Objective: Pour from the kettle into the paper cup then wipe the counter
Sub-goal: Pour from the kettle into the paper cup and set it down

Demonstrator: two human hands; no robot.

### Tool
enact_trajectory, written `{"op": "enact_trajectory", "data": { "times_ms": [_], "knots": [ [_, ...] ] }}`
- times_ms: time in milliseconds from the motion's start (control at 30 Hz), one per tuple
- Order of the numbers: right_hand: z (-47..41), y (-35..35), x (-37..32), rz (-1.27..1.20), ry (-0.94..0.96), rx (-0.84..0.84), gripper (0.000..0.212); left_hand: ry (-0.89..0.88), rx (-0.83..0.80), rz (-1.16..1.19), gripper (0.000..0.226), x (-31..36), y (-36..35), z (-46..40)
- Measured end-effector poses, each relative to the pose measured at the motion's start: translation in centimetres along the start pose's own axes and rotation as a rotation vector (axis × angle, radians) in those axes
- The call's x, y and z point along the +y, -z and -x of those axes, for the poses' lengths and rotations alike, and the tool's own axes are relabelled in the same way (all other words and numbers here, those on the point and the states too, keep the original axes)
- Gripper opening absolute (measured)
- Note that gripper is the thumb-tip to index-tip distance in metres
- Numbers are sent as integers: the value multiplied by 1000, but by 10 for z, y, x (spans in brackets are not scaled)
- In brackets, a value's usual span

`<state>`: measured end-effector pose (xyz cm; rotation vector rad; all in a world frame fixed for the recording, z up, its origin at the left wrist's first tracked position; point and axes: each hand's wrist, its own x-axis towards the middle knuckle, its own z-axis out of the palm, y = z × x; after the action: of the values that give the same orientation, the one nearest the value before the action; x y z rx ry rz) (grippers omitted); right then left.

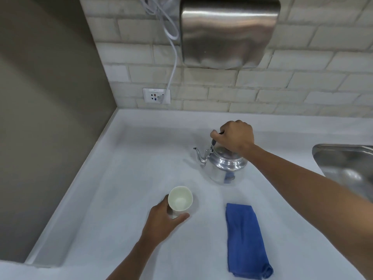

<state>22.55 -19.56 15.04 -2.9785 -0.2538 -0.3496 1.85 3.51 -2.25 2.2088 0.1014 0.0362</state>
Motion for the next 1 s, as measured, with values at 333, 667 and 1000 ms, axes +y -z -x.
{"op": "enact_trajectory", "data": {
  "times_ms": [333,667,1000],
  "knots": [
    [-59,-21,26,5,-12,-11,55,20,51,-17,60,9,-2,-1],
    [-62,-33,36,33,48,-25,49,21,64,-41,60,10,-4,-1],
    [-42,-32,30,41,78,-7,47,23,87,-86,58,11,-5,-1]
  ]
}}
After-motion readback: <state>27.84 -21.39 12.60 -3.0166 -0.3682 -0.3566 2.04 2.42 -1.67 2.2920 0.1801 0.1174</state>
